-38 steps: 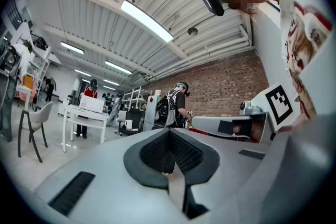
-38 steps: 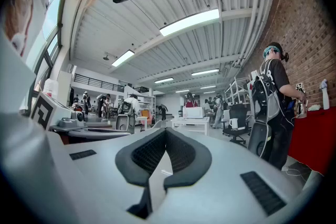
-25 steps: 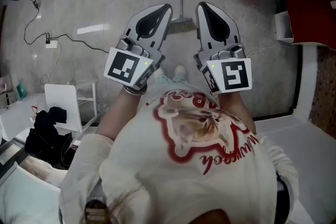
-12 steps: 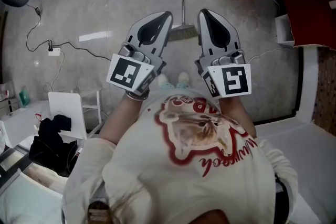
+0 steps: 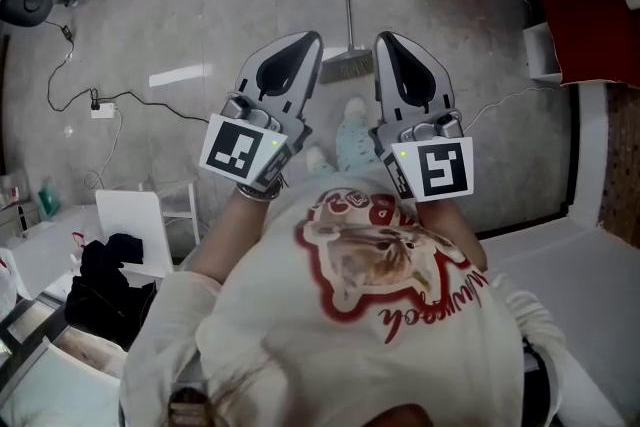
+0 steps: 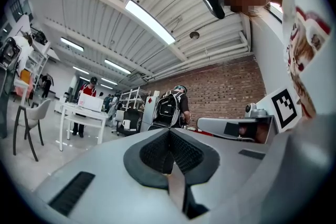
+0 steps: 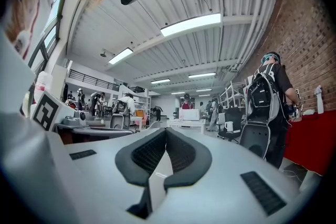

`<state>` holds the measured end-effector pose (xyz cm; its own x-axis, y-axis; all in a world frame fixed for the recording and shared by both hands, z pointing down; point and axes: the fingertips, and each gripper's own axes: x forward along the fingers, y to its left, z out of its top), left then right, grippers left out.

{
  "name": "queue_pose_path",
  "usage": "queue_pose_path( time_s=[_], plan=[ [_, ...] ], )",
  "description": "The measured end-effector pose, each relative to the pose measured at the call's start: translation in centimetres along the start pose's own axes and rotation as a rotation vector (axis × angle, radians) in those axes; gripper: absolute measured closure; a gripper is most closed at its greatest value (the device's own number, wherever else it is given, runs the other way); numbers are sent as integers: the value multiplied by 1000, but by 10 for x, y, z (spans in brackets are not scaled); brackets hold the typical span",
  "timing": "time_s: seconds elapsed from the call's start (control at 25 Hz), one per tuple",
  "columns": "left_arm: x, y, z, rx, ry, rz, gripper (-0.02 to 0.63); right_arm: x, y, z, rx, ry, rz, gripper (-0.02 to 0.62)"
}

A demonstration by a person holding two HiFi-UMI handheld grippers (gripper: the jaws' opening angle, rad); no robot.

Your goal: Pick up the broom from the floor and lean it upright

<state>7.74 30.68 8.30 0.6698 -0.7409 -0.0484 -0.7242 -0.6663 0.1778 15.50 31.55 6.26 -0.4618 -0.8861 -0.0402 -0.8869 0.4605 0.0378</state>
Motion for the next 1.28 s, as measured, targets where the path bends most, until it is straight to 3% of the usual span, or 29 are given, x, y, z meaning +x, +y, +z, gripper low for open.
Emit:
queue_pose_path(
  time_s=[0.24,0.88,1.08,1.28],
  plan=[
    [41,20,-7,29,-8,-21,586,38,-31,-10,25,5,11,571],
    [246,148,-12,17,-3,94,586,232,-164,-58,80,74,116,571],
    [271,196,-58,0,35,132,586,275,-188,-127,85,136,73,571],
    [292,243,-150,-33,98,121,586,304,-217,-240,100,245,-13,571]
  ],
)
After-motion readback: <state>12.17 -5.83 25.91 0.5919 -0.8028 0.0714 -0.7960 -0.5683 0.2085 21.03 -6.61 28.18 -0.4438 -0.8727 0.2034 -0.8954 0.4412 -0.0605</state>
